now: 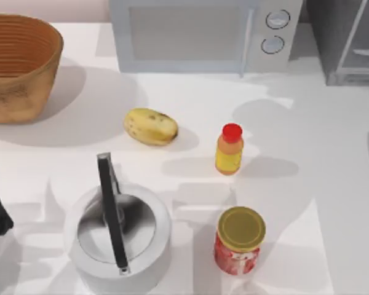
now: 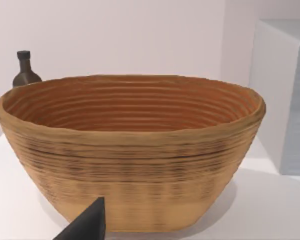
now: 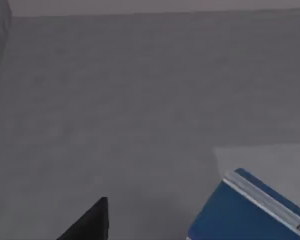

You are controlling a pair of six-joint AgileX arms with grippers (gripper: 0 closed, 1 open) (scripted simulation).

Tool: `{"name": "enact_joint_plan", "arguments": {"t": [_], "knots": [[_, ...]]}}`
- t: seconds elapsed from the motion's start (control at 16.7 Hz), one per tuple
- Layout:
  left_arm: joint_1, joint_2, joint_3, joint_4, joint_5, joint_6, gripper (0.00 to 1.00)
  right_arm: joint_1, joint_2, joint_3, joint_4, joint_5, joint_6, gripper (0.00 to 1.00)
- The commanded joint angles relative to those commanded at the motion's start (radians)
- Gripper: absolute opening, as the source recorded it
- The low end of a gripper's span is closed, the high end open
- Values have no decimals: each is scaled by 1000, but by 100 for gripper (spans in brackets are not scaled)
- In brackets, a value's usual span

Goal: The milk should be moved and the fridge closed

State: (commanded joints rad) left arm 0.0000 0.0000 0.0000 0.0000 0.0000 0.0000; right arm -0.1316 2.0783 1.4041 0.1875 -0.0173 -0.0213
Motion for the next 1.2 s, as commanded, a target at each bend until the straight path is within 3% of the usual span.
{"name": "enact_joint_plan", "arguments": {"t": [0.36,0.9,1.2], "knots": [[0,0,0,0,0,0,100,21,-421,-337,-74,7,11,100],[0,0,0,0,0,0,100,71,-1531,-966,-128,33,11,100],[0,0,0,0,0,0,100,110,-1932,-1276,-164,27,19,100]]}}
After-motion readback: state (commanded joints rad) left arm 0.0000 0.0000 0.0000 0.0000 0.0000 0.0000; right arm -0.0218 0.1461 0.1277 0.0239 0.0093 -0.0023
